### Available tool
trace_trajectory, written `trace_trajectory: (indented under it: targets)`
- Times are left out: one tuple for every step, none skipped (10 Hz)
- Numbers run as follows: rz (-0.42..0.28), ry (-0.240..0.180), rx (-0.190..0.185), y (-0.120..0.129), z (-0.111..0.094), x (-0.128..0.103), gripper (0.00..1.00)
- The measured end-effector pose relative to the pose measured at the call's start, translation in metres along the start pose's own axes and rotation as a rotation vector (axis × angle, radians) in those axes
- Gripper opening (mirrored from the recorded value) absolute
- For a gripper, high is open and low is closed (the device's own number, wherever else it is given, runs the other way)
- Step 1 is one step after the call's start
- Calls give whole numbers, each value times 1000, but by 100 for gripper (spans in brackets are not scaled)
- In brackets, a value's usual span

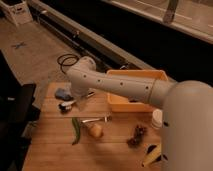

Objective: Wipe table surface with brush

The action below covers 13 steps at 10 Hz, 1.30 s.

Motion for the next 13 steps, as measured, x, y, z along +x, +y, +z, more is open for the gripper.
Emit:
trace_trajectory:
  targets:
    - [-6,-31,-31,-3,17,-8,65]
    - [-12,-57,-51,-5,28,-16,65]
    - [-14,-67,-61,-5,36,-20,65]
    - [-20,-69,-67,-7,45,-28,65]
    - [-20,-68,-65,-8,45,-29,65]
    - [-16,-67,-64,-7,45,-26,65]
    - [-17,-67,-64,-7,45,-27,65]
    - [-18,-67,-65,-7,45,-29,65]
    - [-12,-63,-67,-7,45,-26,65]
    - [17,-66,-76,-8,48,-22,65]
    - [50,-71,-85,-8,56,-15,65]
    - [83,-79,-92,-7,66,-6,65]
    - [105,-85,-97,-7,72,1,65]
